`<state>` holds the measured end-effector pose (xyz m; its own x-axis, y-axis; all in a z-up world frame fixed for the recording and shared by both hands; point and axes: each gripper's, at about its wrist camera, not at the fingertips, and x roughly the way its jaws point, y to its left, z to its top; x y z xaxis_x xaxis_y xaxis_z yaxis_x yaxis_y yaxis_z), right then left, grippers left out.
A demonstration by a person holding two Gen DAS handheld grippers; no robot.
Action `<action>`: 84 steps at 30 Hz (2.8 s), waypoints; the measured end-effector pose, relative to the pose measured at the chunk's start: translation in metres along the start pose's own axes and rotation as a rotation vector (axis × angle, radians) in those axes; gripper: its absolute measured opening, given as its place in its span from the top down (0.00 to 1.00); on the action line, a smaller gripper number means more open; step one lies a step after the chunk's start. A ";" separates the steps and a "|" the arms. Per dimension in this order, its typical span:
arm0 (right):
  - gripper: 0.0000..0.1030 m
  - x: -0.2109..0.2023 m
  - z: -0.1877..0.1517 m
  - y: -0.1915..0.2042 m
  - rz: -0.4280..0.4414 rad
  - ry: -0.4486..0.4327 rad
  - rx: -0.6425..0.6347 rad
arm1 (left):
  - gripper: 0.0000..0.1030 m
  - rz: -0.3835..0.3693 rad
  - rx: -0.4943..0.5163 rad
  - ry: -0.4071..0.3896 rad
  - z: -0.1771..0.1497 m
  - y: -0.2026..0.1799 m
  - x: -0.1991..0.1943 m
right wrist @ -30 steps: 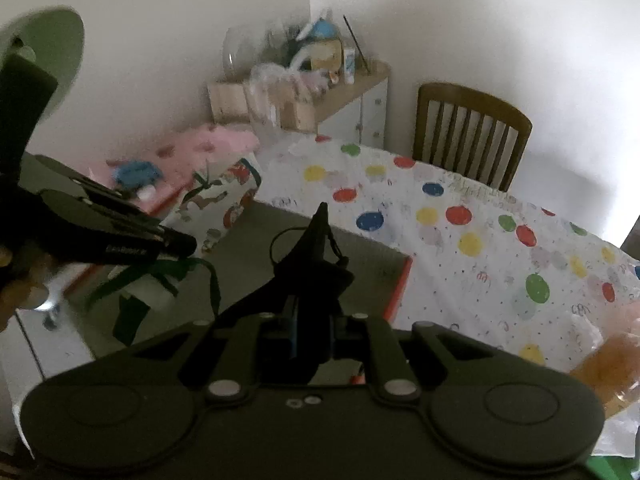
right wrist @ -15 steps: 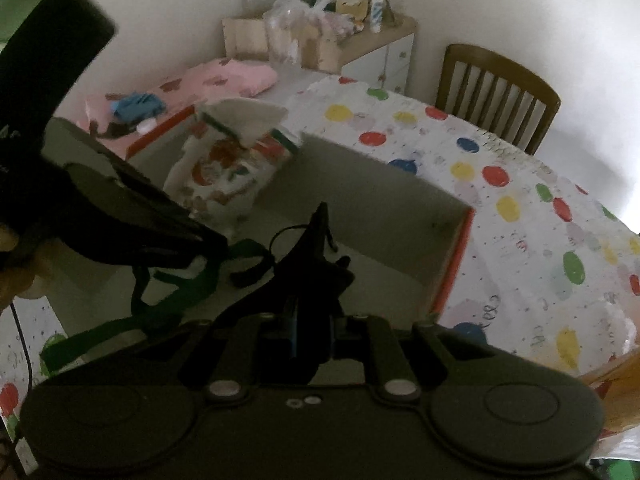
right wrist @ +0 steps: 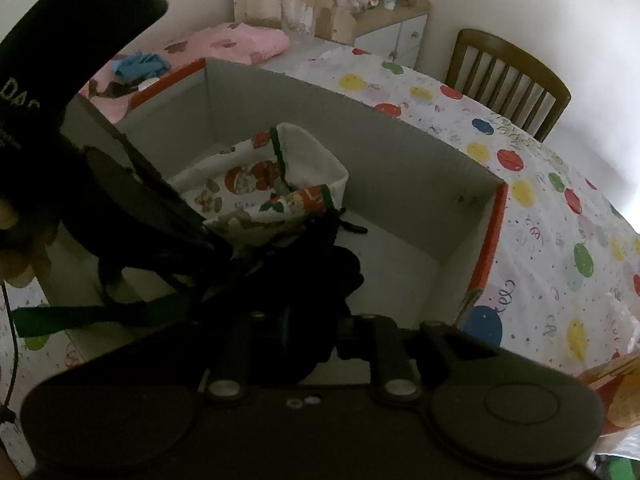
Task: Organize soft objects
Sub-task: 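Lower both items into the box and open both grippers, then withdraw both grippers from the box back toward the table items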
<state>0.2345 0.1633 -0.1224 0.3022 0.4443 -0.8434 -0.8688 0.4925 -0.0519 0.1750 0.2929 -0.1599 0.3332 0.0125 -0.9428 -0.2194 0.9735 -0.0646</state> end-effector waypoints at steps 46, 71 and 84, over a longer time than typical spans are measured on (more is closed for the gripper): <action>0.21 -0.135 -0.045 -0.047 0.083 -0.275 0.185 | 0.19 -0.031 0.067 -0.376 -0.031 -0.073 -0.136; 0.03 -0.228 -0.183 -0.185 -0.073 -0.367 0.388 | 0.02 -0.201 0.080 -0.473 -0.047 -0.211 -0.135; 0.03 -0.241 -0.255 -0.289 -0.285 -0.341 0.570 | 0.00 -0.180 0.131 -0.436 -0.042 -0.286 -0.093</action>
<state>0.3126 -0.2769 -0.0408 0.6731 0.4031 -0.6200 -0.4260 0.8967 0.1205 0.1681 0.0036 -0.0673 0.7141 -0.0916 -0.6941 -0.0151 0.9892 -0.1461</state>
